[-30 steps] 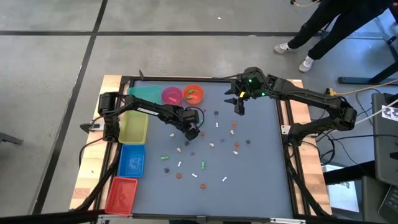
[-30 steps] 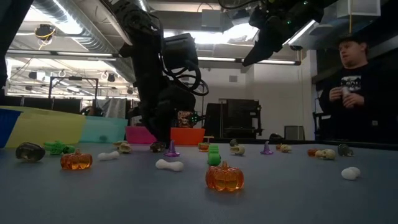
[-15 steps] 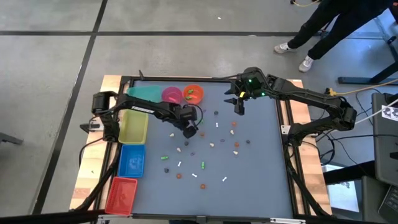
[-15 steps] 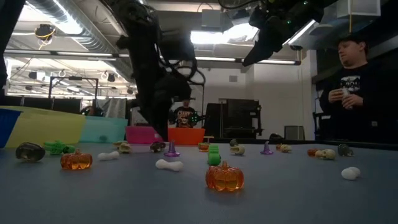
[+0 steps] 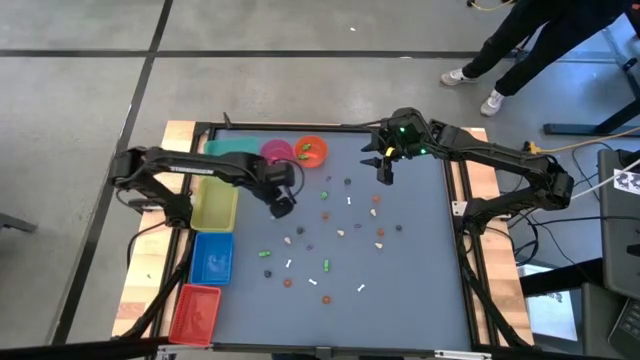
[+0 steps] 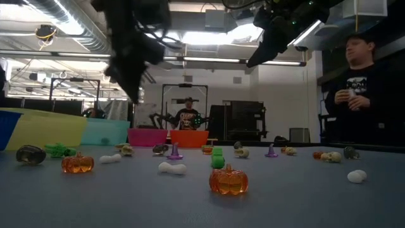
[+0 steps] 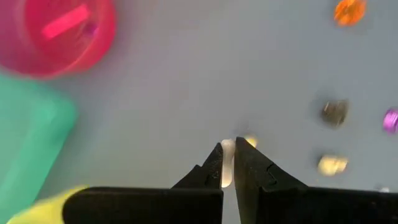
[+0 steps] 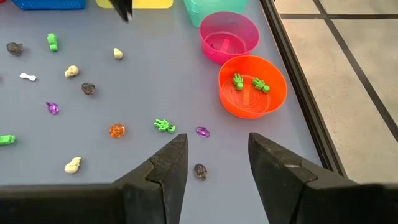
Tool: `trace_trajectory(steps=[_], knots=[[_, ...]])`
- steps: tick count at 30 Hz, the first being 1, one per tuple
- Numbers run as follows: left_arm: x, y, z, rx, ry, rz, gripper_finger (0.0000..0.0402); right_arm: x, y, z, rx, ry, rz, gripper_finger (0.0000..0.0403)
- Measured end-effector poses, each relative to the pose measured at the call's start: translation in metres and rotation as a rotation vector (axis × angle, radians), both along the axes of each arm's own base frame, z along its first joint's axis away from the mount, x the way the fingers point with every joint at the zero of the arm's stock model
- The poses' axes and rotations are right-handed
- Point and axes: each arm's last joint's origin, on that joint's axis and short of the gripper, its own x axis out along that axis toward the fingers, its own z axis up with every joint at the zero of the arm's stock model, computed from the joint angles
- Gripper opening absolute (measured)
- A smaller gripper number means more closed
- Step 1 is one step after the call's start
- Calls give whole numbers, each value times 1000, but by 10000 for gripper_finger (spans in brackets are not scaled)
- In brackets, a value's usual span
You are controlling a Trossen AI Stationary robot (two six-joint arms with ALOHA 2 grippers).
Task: Sort Halloween decoration
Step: Put the white bone toy into the yellow bin, then put the black skull toy into the green bin
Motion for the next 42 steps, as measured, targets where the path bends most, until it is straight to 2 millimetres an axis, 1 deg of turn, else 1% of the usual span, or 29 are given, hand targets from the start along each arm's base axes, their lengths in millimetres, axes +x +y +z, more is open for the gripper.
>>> trace_trajectory(steps=[7,13,21,26,30,33,42], knots=[[-39,-10,19,-38,153,77,1,0,0,0,0,0,0,168],[-56,-23,21,-52,301,140,4,0,0,0,0,0,0,168],[-71,-37,-5,-34,429,126,4,0,0,0,0,0,0,168],[-80,-39,-19,-25,495,117,4,0,0,0,0,0,0,168],[-84,-39,-25,-23,522,118,7,0,0,0,0,0,0,168],[-84,-39,-26,-20,524,118,22,0,0,0,0,0,0,168],[-84,-38,-26,37,516,118,106,0,0,0,0,0,0,168]])
